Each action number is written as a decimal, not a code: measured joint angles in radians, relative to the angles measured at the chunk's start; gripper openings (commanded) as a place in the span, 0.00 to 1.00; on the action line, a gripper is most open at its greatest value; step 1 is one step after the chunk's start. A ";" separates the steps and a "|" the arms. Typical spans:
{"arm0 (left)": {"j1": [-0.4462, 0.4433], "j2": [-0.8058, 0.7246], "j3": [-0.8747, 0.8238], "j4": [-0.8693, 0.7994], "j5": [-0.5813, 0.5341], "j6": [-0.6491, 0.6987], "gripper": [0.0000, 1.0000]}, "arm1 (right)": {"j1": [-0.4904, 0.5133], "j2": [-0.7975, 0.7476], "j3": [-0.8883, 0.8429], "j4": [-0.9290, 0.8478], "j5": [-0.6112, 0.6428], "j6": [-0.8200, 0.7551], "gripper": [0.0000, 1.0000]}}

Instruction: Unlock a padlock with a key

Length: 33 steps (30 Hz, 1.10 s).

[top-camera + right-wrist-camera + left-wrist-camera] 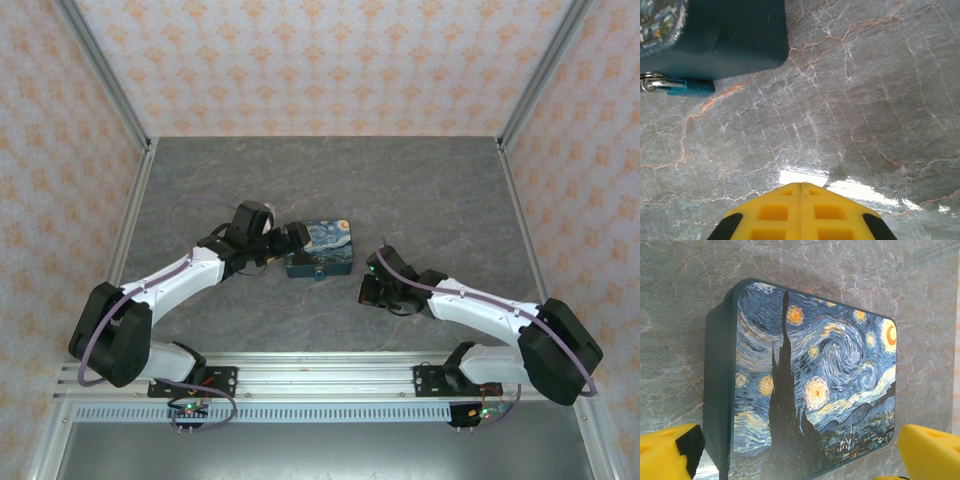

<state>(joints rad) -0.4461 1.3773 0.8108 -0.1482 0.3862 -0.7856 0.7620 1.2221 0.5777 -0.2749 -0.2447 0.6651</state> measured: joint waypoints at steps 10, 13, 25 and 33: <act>-0.006 0.000 0.000 0.000 0.000 -0.003 1.00 | 0.000 0.107 0.000 0.009 -0.028 -0.016 0.54; -0.006 0.000 0.000 0.000 0.000 -0.003 1.00 | 0.000 0.106 0.000 0.005 -0.029 -0.023 0.56; -0.006 0.000 0.000 0.000 0.000 -0.003 1.00 | 0.089 0.087 0.049 -0.110 0.012 -0.032 0.53; -0.006 0.000 0.000 0.000 0.000 -0.003 1.00 | 0.126 0.114 0.063 -0.110 0.029 -0.008 0.49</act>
<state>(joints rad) -0.4519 1.3773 0.8108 -0.1482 0.3859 -0.7883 0.8875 1.3361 0.6403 -0.3847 -0.2153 0.6571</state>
